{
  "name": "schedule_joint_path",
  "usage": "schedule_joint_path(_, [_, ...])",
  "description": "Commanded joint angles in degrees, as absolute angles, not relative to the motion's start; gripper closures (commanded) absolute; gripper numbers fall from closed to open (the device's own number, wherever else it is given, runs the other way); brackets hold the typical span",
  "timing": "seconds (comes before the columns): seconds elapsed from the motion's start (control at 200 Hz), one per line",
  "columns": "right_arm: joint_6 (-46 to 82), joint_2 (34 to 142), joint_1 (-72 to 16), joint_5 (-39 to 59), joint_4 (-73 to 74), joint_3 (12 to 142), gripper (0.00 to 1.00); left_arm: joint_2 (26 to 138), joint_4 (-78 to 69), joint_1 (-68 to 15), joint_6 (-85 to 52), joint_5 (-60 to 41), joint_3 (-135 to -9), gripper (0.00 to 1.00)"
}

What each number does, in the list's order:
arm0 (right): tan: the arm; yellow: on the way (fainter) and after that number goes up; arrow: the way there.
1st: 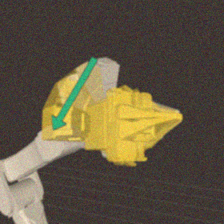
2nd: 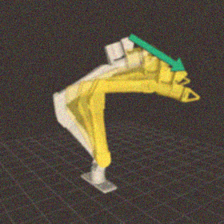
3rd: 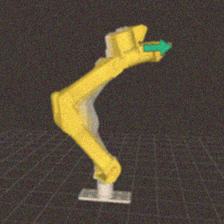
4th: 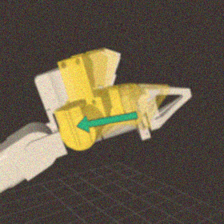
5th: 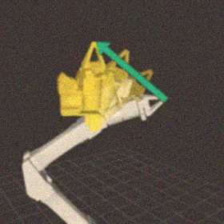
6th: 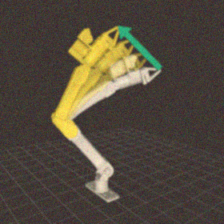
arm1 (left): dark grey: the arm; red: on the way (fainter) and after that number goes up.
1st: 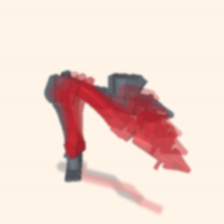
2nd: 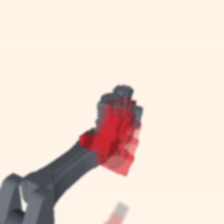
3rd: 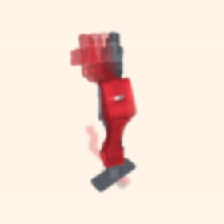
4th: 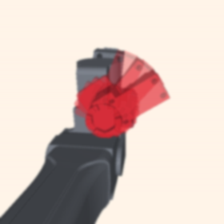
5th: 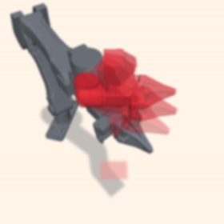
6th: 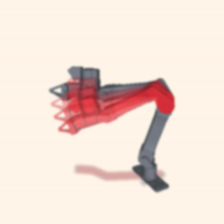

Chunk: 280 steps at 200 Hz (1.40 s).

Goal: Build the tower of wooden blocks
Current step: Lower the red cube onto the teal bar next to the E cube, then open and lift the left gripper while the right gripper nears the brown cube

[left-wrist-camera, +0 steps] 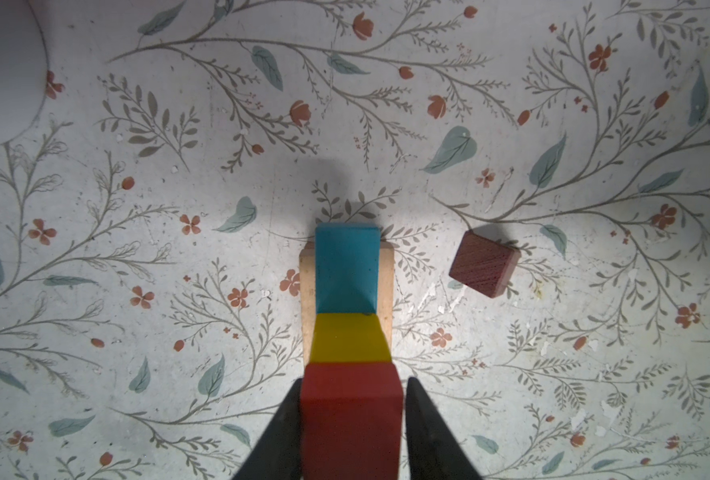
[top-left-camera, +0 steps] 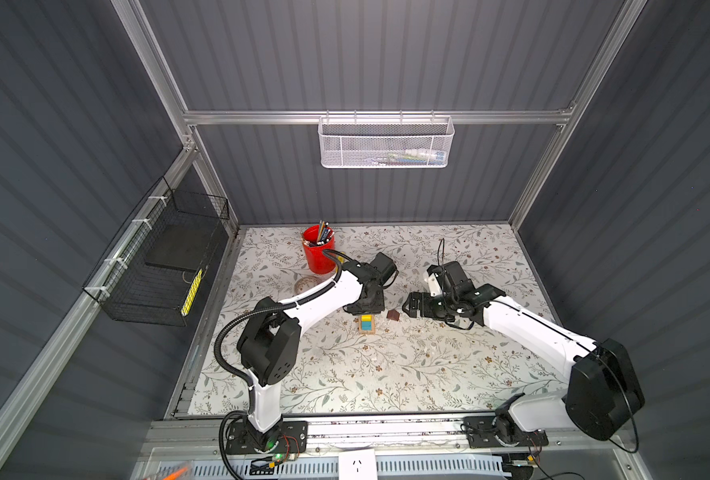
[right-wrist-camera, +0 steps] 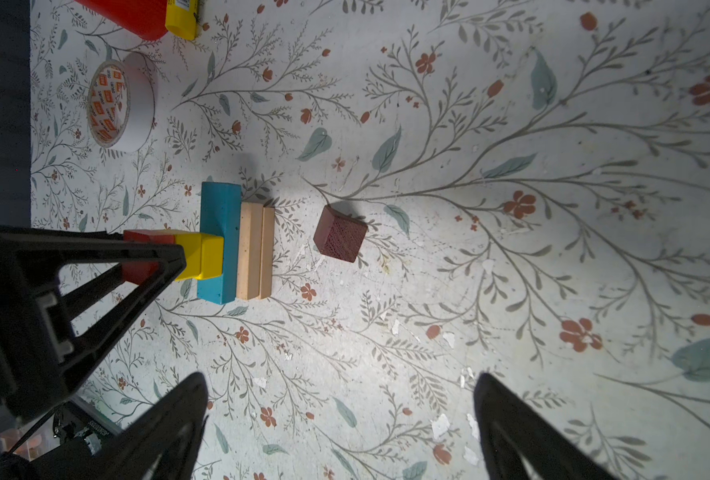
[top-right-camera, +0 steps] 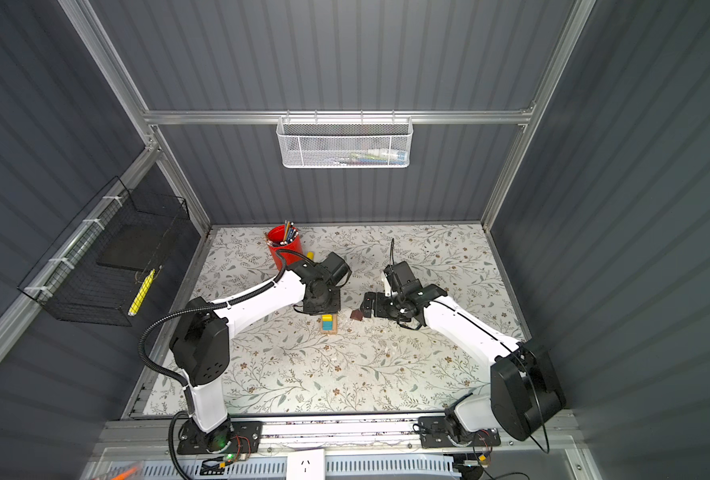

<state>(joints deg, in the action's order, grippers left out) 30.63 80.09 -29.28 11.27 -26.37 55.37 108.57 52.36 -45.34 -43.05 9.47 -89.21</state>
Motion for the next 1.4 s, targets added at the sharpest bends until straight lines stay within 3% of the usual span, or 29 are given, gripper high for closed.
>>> schedule_joint_path(0.0, [30.8, 79.3, -28.9, 11.6, -26.2, 54.6, 0.01, 109.8, 54.6, -45.6, -42.7, 10.7, -90.4, 0.60])
schedule_joint_path(0.735, [30.7, 79.1, -28.8, 11.7, -25.9, 54.3, 0.01, 110.5, 54.3, -45.6, -42.6, 10.8, -91.3, 0.67])
schedule_joint_path(1.396, [30.7, 78.9, -28.6, 11.9, -25.7, 54.1, 0.01, 111.2, 54.6, -45.6, -42.5, 10.3, -91.7, 0.61])
